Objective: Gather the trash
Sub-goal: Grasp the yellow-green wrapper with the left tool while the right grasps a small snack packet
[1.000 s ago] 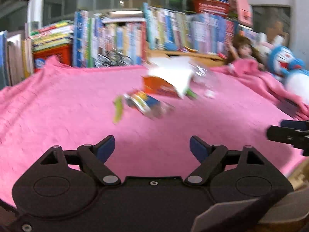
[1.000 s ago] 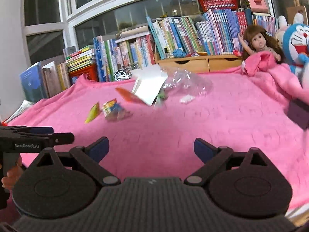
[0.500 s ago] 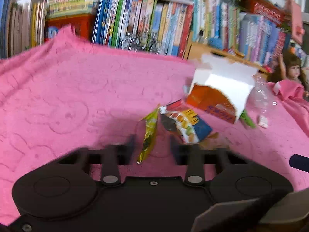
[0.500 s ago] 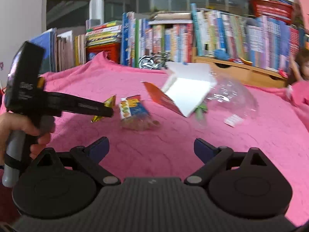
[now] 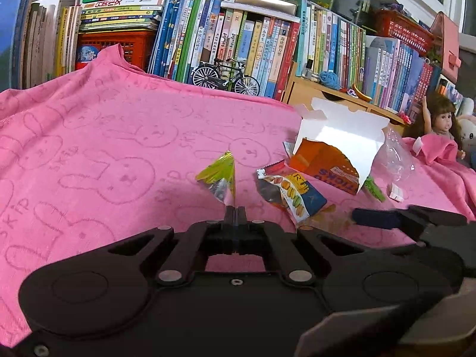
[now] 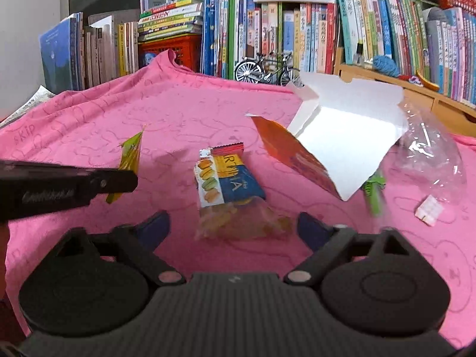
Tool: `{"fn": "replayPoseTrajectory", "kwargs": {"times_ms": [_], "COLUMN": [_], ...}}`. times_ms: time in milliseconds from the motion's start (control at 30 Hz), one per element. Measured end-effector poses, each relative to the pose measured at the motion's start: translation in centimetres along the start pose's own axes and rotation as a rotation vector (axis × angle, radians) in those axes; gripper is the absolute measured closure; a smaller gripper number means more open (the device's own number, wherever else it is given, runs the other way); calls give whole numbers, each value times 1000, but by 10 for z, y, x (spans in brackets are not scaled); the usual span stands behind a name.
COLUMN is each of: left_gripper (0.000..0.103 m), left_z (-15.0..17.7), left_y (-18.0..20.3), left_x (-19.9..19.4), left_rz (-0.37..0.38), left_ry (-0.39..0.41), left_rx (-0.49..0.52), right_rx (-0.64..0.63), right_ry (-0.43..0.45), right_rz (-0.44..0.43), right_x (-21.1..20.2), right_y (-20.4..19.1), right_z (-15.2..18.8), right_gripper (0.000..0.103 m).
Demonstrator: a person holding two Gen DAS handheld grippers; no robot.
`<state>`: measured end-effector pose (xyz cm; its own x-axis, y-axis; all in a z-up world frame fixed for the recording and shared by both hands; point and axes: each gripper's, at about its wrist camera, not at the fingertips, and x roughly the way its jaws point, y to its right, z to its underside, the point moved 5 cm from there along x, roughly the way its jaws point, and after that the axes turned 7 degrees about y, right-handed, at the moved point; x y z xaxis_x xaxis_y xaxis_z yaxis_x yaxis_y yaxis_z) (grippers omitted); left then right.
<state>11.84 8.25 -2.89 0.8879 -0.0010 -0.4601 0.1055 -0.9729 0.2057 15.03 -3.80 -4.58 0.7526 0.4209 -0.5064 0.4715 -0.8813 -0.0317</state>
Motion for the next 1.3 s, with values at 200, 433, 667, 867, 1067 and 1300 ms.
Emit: {"fn": "replayPoseTrajectory", "kwargs": {"times_ms": [200, 433, 667, 867, 1067, 1300], "left_gripper": [103, 103, 103, 103, 103, 103], "left_z": [7, 17, 20, 21, 29, 37], "left_y": [2, 14, 21, 15, 11, 16], "left_x": [-20, -45, -60, -62, -61, -61], "left_rz": [14, 48, 49, 34, 34, 51], "left_ry": [23, 38, 47, 48, 34, 24], "left_rx": [1, 17, 25, 30, 28, 37], "right_rx": [-29, -2, 11, -49, -122, -74], "right_ry": [26, 41, 61, 44, -16, 8], "right_rz": [30, 52, 25, -18, -17, -6], "right_x": [-17, -46, -47, -37, -28, -38], "right_y": [-3, 7, 11, -5, -21, -23], "right_z": [8, 14, 5, 7, 20, 21], "right_gripper": [64, 79, 19, 15, 24, 80]}}
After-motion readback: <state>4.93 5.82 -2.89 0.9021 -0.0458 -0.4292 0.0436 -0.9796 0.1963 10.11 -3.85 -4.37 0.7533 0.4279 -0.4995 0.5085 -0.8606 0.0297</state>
